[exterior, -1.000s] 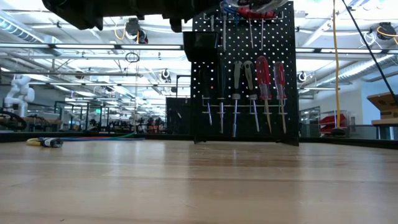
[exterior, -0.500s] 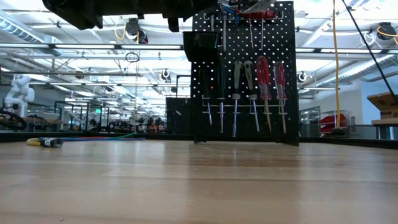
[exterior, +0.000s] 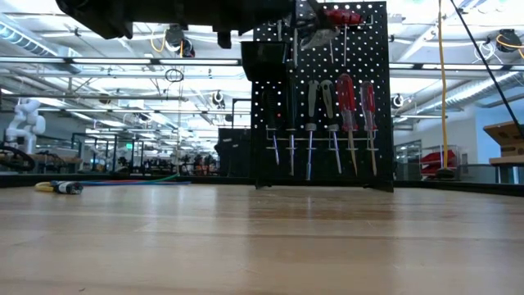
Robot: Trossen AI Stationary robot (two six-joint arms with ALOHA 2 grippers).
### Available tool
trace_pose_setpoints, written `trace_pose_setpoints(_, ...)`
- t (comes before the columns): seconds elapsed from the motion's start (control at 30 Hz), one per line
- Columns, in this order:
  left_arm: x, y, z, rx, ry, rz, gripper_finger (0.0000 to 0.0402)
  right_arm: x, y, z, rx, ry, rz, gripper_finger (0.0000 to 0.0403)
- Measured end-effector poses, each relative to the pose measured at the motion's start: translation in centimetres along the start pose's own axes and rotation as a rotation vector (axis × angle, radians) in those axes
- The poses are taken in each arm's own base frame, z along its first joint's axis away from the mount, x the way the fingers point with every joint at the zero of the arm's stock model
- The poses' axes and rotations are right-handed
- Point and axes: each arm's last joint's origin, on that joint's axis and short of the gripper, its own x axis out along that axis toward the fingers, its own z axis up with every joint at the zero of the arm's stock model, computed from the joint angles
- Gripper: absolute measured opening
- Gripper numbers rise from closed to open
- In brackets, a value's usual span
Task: Hang tools onto peg board
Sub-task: Hang the black safety goggles on the peg board
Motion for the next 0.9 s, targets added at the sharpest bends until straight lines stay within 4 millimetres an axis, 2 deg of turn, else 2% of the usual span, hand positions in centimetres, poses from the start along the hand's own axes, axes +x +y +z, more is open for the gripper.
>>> trace_pose_setpoints(0.13,0.0,0.1,-0.2,0.033,0.027,0.022,0.0004,-1.9,-0.8,0.8,0.003,0.03,-0.02,0.0136)
trace_pose_setpoints(0.23,-0.4,0.3,0.3,0.045,0.064,0.081,0.0004,-2.9,-0.9,0.4,-0.014,0.055,-0.04,0.0142)
trace_pose_setpoints(0.37,-1.4,0.7,1.8,0.032,0.081,0.239,0.0003,-5.0,0.0,-1.5,-0.079,-0.015,-0.129,0.0143)
trace_pose_setpoints(0.53,-1.3,0.9,3.6,-0.046,0.134,0.374,0.0003,-7.7,1.9,-5.3,-0.095,-0.296,-0.207,0.0143)
trace_pose_setpoints(0.6,-0.9,1.0,3.9,-0.068,0.167,0.383,0.0003,-7.6,2.6,-6.8,-0.063,-0.391,-0.213,0.0143)
trace_pose_setpoints(0.7,0.2,1.3,3.8,-0.08,0.212,0.403,0.0003,-6.3,3.2,-8.4,-0.014,-0.403,-0.198,0.0143)
trace_pose_setpoints(0.9,1.4,1.5,3.6,-0.091,0.222,0.424,0.0003,-2.6,4.2,-9.1,0.001,-0.36,-0.182,0.0156)
